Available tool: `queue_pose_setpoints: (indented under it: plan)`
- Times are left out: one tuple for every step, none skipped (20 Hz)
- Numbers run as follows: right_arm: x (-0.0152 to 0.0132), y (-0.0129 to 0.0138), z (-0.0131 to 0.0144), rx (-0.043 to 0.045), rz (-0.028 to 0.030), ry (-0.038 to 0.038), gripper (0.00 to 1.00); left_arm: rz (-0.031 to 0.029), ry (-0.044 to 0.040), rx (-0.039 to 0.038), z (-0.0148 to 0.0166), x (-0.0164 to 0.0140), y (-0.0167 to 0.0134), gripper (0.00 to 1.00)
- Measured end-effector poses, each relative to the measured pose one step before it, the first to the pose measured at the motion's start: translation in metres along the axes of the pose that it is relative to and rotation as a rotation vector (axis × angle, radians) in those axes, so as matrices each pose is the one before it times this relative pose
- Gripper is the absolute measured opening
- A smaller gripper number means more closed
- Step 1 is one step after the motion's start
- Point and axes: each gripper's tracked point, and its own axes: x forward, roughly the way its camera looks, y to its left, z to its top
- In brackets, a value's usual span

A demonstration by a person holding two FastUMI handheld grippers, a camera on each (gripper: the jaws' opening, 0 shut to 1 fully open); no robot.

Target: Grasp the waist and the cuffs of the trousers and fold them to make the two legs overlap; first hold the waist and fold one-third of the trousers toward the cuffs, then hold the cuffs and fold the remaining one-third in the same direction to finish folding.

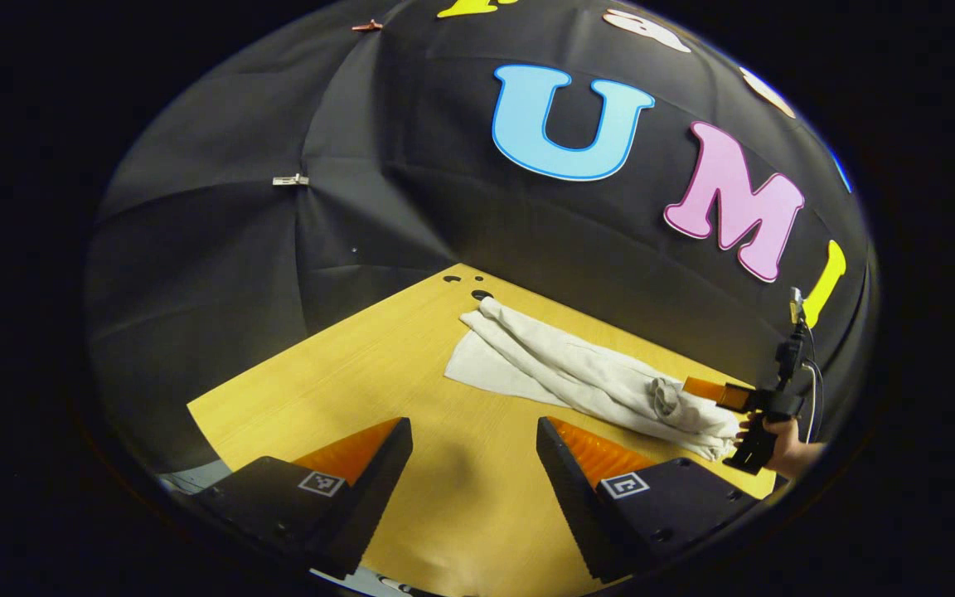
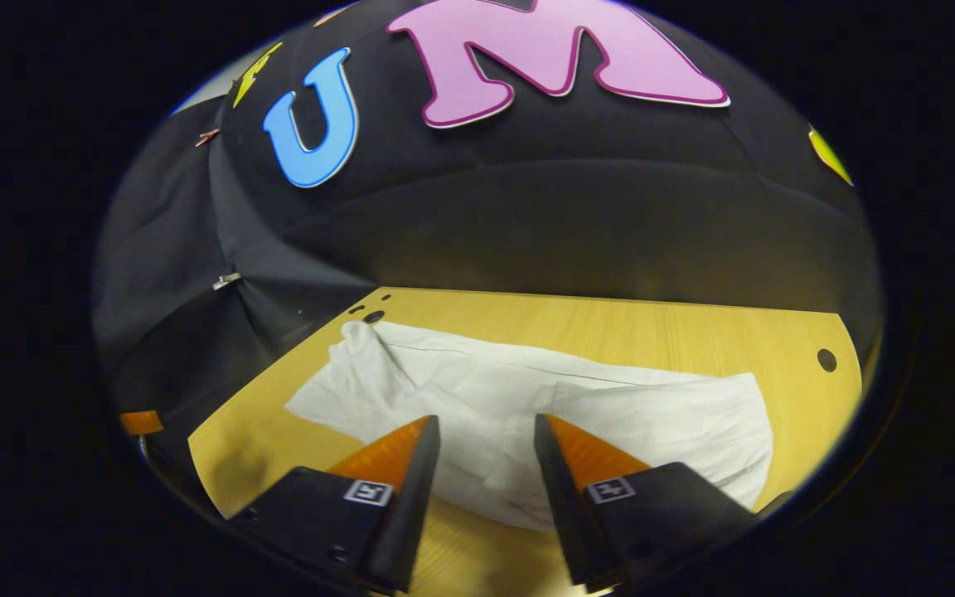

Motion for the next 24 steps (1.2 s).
queue_pose_setpoints:
  plan:
    - [-0.00572, 0.00135, -0.00085, -0.01329, -0.00627, -0.00484, 0.81, -0.00715, -0.00495, -0.00526, 0.00716, 0.00989, -0.00757, 0.96]
    - [-0.00881, 0.00007, 0.00033, -0.00834, -0.00947, -0.00504, 1.00, -0.00240, -0.00400, -0.00661, 0.00777, 0.01004, -0.00563, 0.96]
    - [-0.00874, -0.00172, 0.00044, -0.00216, -0.01150, -0.00430, 0.98, 0.00096, -0.00061, -0.01404, 0.00614, 0.01128, -0.00306, 0.96]
    - [-0.01081, -0.00098, 0.00083, 0.01330, -0.00809, -0.00449, 0.98, -0.00344, 0.00305, -0.01942, 0.00670, 0.01188, -0.00423, 0.96]
    - [-0.01054, -0.00034, -0.00011, 0.02062, -0.00476, 0.00001, 0.98, -0.00354, -0.00487, -0.01757, 0.00784, 0.01344, -0.00398, 0.96]
    - [-0.01147, -0.00188, -0.00029, 0.01470, -0.00858, -0.00085, 0.98, 0.00020, -0.00506, -0.01104, 0.00870, 0.01596, -0.00085, 0.96]
    - [-0.01084, -0.00365, -0.00183, 0.00520, -0.01630, 0.00046, 0.99, 0.00604, -0.00005, -0.00350, 0.00512, 0.01436, 0.00109, 0.96]
    - [-0.01138, -0.00540, -0.00126, 0.00139, -0.02319, 0.00161, 0.99, 0.00815, 0.00644, -0.00162, 0.00494, 0.01713, 0.00300, 0.96]
    - [-0.01159, -0.00421, -0.00049, 0.00673, -0.02151, -0.00152, 0.99, 0.00679, 0.01028, -0.00242, 0.00234, 0.01782, 0.00290, 0.96]
    - [-0.01090, -0.00512, 0.00125, 0.01657, -0.02403, 0.00019, 0.99, 0.00091, 0.01310, -0.00713, 0.00221, 0.01843, 0.00251, 0.96]
    - [-0.01043, -0.00485, 0.00057, 0.01614, -0.02349, -0.00311, 0.98, -0.00899, 0.01720, -0.01069, -0.00047, 0.01997, 0.00072, 0.96]
    - [-0.01046, -0.00669, 0.00286, 0.01879, -0.03419, -0.00654, 0.98, -0.00166, 0.02732, -0.01050, -0.00166, 0.01836, 0.00264, 0.96]
    - [-0.00928, -0.00821, 0.00511, 0.02124, -0.03430, -0.01596, 0.98, -0.00197, 0.02046, -0.00353, -0.00270, 0.01731, 0.00650, 0.96]
    - [-0.00592, -0.00837, 0.00646, 0.01858, -0.03779, -0.01868, 0.98, -0.00307, 0.01062, 0.00940, 0.00093, 0.01741, 0.00368, 0.96]
    - [-0.00818, -0.00876, 0.00436, 0.01769, -0.03898, -0.01425, 0.98, 0.00179, 0.00975, 0.01860, 0.00166, 0.01553, 0.00448, 0.92]
    - [-0.00605, -0.00757, 0.00437, 0.01108, -0.03625, -0.00992, 0.98, -0.00187, 0.00471, 0.02335, 0.00394, 0.01548, -0.00071, 0.96]
    - [-0.00788, -0.00725, 0.00147, 0.00378, -0.03189, -0.00604, 0.98, -0.00507, 0.00542, 0.02338, 0.00261, 0.01307, 0.00011, 0.96]
    - [-0.00662, -0.00580, 0.00247, -0.00044, -0.02770, -0.00724, 0.98, -0.00981, 0.00279, 0.02098, 0.00435, 0.01234, -0.00079, 0.96]
    - [-0.00785, -0.00550, 0.00191, -0.00209, -0.02675, -0.00808, 0.98, -0.01000, 0.00598, 0.01913, 0.00184, 0.01282, -0.00223, 0.96]
    - [-0.00645, -0.00214, 0.00109, -0.00153, -0.02306, -0.00272, 0.98, -0.00317, 0.00496, 0.01320, 0.00256, 0.01130, -0.00118, 0.92]
    - [-0.00873, -0.00162, -0.00056, -0.00191, -0.01931, 0.00061, 0.98, -0.00617, 0.00411, 0.01000, 0.00132, 0.01143, -0.00158, 0.96]
    - [-0.00977, -0.00217, -0.00144, -0.00254, -0.01795, 0.00161, 0.98, -0.00266, 0.00215, 0.00748, 0.00145, 0.00964, -0.00101, 0.96]
    - [-0.01049, -0.00465, -0.00253, -0.00476, -0.02120, 0.00398, 0.98, 0.00822, 0.00118, 0.01550, 0.00057, 0.00785, 0.00056, 0.96]
    - [-0.01047, -0.00503, -0.00037, -0.00011, -0.02879, -0.00765, 0.98, 0.02474, 0.00328, 0.02726, -0.00092, 0.01024, 0.00328, 0.96]
